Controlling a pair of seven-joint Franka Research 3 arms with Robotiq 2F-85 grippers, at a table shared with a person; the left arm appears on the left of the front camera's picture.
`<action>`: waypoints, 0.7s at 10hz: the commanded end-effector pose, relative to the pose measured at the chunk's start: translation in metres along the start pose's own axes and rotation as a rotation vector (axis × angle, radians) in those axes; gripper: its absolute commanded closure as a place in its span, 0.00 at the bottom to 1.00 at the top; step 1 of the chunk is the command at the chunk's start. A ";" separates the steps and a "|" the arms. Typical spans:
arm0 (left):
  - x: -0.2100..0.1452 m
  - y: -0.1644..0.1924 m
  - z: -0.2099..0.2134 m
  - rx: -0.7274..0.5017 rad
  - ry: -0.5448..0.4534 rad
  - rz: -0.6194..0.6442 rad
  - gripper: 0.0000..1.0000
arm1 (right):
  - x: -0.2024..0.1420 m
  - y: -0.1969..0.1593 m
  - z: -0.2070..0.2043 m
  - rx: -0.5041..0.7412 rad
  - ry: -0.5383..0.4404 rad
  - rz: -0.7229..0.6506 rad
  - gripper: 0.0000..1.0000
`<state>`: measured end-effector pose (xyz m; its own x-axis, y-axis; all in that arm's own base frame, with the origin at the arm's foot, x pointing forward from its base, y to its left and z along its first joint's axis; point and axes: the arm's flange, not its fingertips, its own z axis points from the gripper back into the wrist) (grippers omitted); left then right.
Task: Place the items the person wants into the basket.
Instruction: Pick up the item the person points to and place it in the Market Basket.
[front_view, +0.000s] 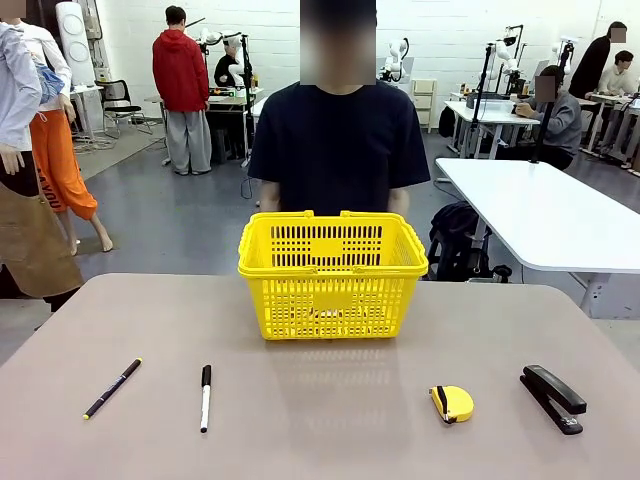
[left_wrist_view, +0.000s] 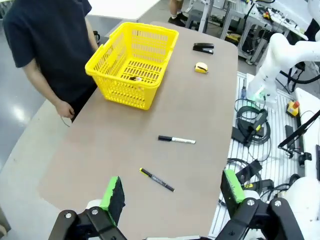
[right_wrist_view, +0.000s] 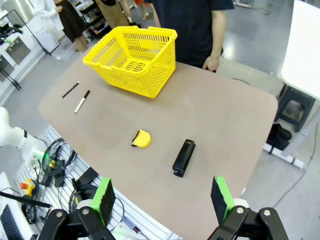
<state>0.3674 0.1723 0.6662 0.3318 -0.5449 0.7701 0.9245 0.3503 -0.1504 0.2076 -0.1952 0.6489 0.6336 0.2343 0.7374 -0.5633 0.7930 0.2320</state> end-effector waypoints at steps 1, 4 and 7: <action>-0.015 0.013 -0.012 0.030 0.001 -0.044 0.00 | 0.001 0.000 -0.004 0.008 -0.021 0.012 0.00; -0.030 0.004 -0.028 0.058 -0.016 -0.086 0.00 | 0.001 0.000 -0.004 0.008 -0.021 0.012 0.00; -0.026 0.021 -0.020 0.030 0.020 -0.058 0.00 | 0.001 0.000 -0.004 0.008 -0.021 0.012 0.00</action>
<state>0.3777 0.1744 0.6304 0.2891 -0.5749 0.7654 0.9320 0.3518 -0.0878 0.2076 -0.1950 0.6489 0.6334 0.2348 0.7373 -0.5635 0.7930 0.2316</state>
